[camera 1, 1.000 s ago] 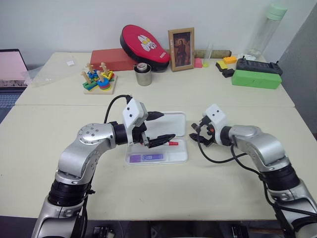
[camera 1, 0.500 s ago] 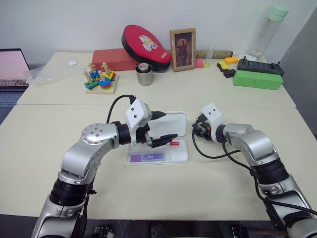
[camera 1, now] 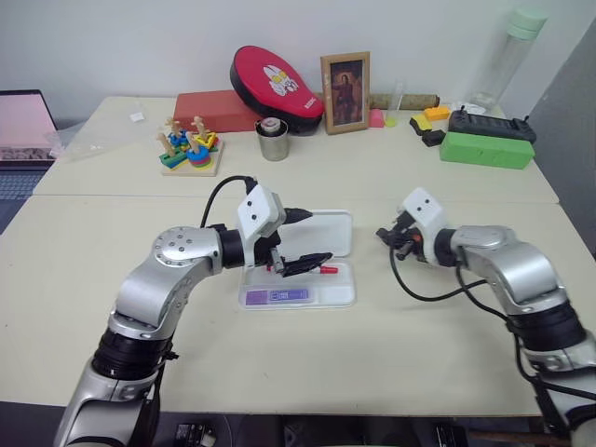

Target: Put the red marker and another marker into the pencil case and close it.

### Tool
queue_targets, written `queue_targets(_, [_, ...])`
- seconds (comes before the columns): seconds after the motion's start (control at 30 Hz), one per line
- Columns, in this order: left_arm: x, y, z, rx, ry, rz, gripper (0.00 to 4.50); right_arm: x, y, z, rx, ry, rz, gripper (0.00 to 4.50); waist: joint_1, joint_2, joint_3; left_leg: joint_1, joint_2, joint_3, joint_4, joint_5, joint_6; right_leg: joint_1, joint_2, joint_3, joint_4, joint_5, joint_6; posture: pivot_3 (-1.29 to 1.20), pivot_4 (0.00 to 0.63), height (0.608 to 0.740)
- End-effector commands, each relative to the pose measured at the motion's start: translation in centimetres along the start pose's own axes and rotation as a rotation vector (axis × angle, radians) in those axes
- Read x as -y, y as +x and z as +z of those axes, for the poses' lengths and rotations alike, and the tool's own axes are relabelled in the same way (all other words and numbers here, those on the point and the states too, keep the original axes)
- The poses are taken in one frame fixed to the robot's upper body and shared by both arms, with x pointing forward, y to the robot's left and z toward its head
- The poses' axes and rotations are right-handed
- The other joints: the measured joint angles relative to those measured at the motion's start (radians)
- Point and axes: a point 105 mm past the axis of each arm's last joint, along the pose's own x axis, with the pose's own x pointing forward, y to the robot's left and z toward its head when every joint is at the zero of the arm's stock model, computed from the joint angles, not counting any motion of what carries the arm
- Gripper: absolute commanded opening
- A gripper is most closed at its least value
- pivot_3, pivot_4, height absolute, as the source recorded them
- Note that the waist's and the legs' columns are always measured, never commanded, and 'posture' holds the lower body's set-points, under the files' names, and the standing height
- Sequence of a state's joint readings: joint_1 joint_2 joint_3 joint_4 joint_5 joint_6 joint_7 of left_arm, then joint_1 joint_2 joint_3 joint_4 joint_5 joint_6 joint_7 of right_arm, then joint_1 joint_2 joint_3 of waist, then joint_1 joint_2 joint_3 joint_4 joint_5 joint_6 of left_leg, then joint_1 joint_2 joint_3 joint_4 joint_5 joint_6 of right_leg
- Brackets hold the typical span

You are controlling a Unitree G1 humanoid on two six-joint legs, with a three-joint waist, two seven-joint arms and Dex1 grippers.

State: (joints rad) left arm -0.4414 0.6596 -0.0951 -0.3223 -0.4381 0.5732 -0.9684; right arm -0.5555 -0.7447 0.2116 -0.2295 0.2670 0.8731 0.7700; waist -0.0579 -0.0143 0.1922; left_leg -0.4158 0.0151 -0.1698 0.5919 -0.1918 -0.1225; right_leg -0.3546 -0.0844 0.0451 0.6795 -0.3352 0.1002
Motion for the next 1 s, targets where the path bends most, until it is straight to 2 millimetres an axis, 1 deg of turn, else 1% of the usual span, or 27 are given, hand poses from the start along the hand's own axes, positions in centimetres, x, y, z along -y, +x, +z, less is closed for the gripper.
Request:
queue_targets(0.03, [0.8,-1.8,0.0,-0.034,0.046,-0.062,4.5,-3.8,-1.2,2.3,0.108,-0.128,0.227,0.29,-0.01,0.0,0.0,0.0,0.0,0.0,0.0,0.0,0.0,0.0,0.0,0.001,0.0,0.0,0.0,0.0,0.15,0.74])
queue_targets(0.1, [1.1,-2.8,-1.4,-0.111,0.062,-0.086,4.5,-5.4,-0.9,2.4,0.109,-0.177,0.296,0.29,-0.015,0.0,0.0,0.001,0.0,0.0,0.0,0.0,0.0,0.0,0.0,0.0,0.001,0.0,0.0,0.0,0.15,0.74])
queue_targets(0.17, [1.3,-3.3,-2.2,-0.155,0.072,-0.106,4.5,-6.4,-0.2,2.4,0.101,-0.208,0.331,0.29,-0.022,0.0,0.0,0.001,0.0,0.0,0.001,0.0,0.0,0.0,0.0,0.001,0.001,0.0,0.0,0.0,0.15,0.74])
queue_targets(0.27, [1.4,-3.5,-2.1,-0.157,0.077,-0.111,4.5,-7.6,0.9,2.6,0.101,-0.247,0.368,0.29,-0.021,0.0,0.0,0.001,0.0,0.0,0.001,0.0,0.0,0.001,0.0,0.0,0.001,0.0,0.0,0.0,0.15,0.74])
queue_targets(0.4, [1.4,-3.3,-1.8,-0.138,0.077,-0.104,4.5,-9.0,1.6,2.6,0.093,-0.28,0.411,0.29,-0.015,0.0,0.0,0.001,0.0,0.0,0.001,0.0,0.0,0.001,0.0,0.0,0.001,0.0,0.0,0.0,0.15,0.74])
queue_targets(0.5, [1.6,-3.2,-1.8,-0.134,0.073,-0.102,4.5,-9.4,2.1,2.3,0.082,-0.296,0.417,0.29,-0.013,0.0,0.0,0.001,0.0,0.0,0.001,0.0,0.0,0.001,0.0,0.0,0.001,0.0,0.0,0.0,0.15,0.74])
queue_targets(0.63, [1.8,-3.0,-1.9,-0.135,0.069,-0.106,4.5,-9.3,2.6,1.9,0.071,-0.302,0.406,0.29,-0.013,0.0,0.0,0.001,0.0,0.0,0.001,0.0,0.0,0.001,0.0,0.0,0.001,0.0,0.0,0.0,0.15,0.74])
queue_targets(0.83, [1.5,-2.7,-1.7,-0.13,0.078,-0.094,4.5,-9.3,3.1,2.3,0.089,-0.294,0.403,0.29,-0.009,0.0,0.0,0.001,0.0,0.0,0.001,0.0,0.0,0.001,0.0,0.0,0.001,0.0,0.0,0.0,0.15,0.74])
queue_targets(0.9, [1.5,-2.5,-1.7,-0.128,0.079,-0.092,4.5,-9.3,3.2,2.4,0.097,-0.291,0.404,0.99,-0.006,0.0,0.0,0.001,0.0,0.0,0.001,0.0,0.0,0.001,0.0,0.0,0.001,0.0,0.0,0.0,0.15,0.74])
queue_targets(0.93, [1.5,-2.5,-1.7,-0.126,0.08,-0.092,4.5,-9.3,3.2,2.5,0.102,-0.289,0.403,1.15,-0.005,0.0,0.0,0.001,0.0,0.0,0.001,0.0,0.0,0.001,0.0,0.0,0.001,0.0,0.0,0.0,0.15,0.74])
queue_targets(1.0, [1.5,-2.4,-1.7,-0.126,0.079,-0.092,4.5,-9.3,3.2,2.6,0.105,-0.288,0.405,1.66,-0.005,0.0,0.0,0.001,0.0,0.0,0.001,0.0,0.0,0.001,0.0,0.0,0.001,0.0,0.0,0.0,0.15,0.74])
